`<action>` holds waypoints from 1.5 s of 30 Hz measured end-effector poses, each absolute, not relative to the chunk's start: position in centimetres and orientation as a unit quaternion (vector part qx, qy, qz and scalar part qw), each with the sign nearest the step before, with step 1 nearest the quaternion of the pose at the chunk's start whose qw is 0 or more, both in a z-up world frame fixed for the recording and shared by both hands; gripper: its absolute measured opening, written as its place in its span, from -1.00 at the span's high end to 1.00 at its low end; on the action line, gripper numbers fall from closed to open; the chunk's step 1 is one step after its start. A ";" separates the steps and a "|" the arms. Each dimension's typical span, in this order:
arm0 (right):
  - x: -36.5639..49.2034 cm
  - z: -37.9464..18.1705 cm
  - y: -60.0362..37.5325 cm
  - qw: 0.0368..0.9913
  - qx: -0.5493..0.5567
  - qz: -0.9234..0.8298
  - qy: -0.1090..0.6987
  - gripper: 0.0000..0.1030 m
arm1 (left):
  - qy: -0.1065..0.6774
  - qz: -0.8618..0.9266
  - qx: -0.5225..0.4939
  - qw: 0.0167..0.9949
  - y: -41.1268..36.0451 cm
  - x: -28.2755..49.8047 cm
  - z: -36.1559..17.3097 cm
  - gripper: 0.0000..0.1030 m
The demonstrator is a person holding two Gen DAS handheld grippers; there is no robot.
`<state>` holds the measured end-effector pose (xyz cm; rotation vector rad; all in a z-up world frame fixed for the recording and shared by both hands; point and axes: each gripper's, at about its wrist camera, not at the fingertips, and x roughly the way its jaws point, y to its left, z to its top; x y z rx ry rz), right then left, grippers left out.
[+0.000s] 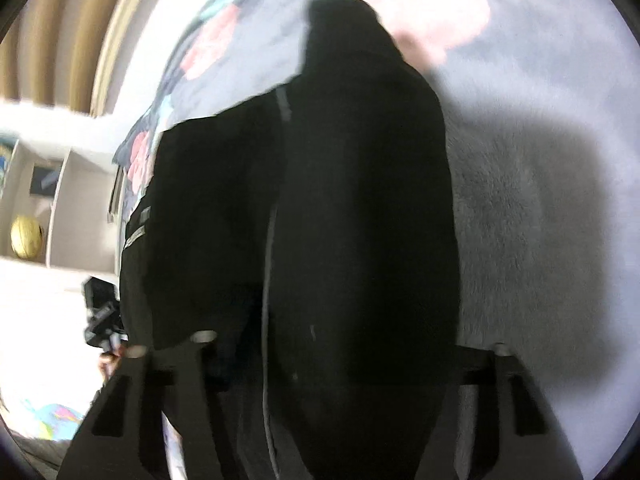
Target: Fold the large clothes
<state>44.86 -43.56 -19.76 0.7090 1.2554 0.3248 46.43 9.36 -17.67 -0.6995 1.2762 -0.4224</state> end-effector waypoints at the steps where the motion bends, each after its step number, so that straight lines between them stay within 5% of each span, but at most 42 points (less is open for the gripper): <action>1: 44.1 -18.3 -43.0 0.751 0.304 0.151 0.566 0.19 | 0.562 -0.199 -0.323 0.735 9.4 45.5 -16.2 0.56; 16: 27.8 -2.9 -38.3 0.817 0.241 0.197 0.486 0.31 | 0.455 -0.277 -0.294 0.794 8.9 27.8 1.3 0.61; 31: 19.5 -10.1 -38.3 0.758 0.215 0.113 0.605 0.30 | 0.584 -0.175 -0.338 0.717 12.9 17.7 -11.3 0.48; 35: 19.5 -12.5 -42.0 0.748 0.253 0.043 0.612 -0.09 | 0.589 -0.127 -0.393 0.694 16.9 17.9 -15.3 0.28; 37: 18.8 -13.4 -43.7 0.743 0.275 0.019 0.611 -0.11 | 0.596 -0.115 -0.421 0.673 18.7 17.9 -16.9 0.22; 45: 13.4 -8.6 -47.4 0.775 0.259 -0.039 0.575 -0.20 | 0.581 -0.097 -0.330 0.738 19.8 17.1 -10.5 0.21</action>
